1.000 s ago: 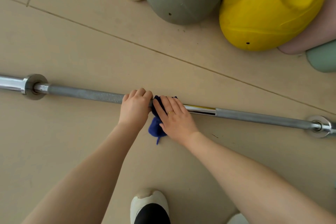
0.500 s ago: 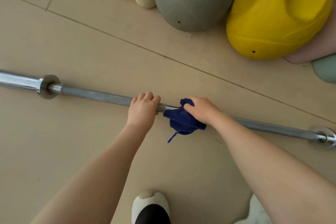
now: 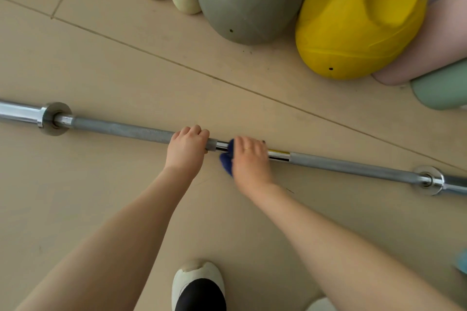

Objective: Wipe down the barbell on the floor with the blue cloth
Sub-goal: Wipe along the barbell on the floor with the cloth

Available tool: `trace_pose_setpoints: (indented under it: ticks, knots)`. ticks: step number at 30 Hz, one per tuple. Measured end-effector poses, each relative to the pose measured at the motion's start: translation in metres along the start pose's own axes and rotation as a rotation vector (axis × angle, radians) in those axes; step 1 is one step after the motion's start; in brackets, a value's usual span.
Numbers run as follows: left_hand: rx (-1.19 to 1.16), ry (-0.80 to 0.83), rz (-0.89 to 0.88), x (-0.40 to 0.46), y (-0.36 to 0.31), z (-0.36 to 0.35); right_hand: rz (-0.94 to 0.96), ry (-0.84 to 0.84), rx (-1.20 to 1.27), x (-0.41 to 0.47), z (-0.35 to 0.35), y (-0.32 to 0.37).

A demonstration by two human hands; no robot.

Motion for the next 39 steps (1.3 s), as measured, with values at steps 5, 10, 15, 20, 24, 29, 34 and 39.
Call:
trace_pose_setpoints:
  ticks: [5,10,15,20,24,29,34,39]
  knots:
    - [0.001,0.038,0.067,0.006,-0.004,0.002,0.19,0.134,-0.016,0.002,0.001,0.007]
    - [0.013,0.089,0.125,0.005,-0.008,0.005,0.069,0.073,-0.137,-0.032,0.011,-0.082]
    - [0.049,0.034,0.079,0.001,-0.042,0.016,0.07,0.02,-0.241,-0.07,0.023,-0.159]
    - [0.065,0.068,-0.194,0.003,-0.103,0.012,-0.1,-0.021,-0.1,-0.058,0.012,-0.138]
    - [0.168,0.103,-0.322,0.003,-0.14,0.002,-0.024,-0.037,-0.046,-0.052,0.017,-0.105]
    - [0.192,0.12,-0.36,0.005,-0.165,-0.007,0.167,-0.009,-0.231,-0.072,0.044,-0.146]
    - [0.168,0.055,-0.326,0.008,-0.181,-0.013,-0.092,0.174,-0.264,-0.09,0.05,-0.226]
    - [0.119,0.045,-0.25,0.005,-0.187,-0.018,-0.275,0.179,0.081,-0.086,0.053,-0.239]
Point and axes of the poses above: each hand's wrist, its own x-axis towards the middle knuckle, its own z-axis out of the back of the hand, y = z × x, the point moved 5 cm from there along x, towards the middle knuckle, and after that the axes turned 7 degrees about y, right-handed, at the moved point
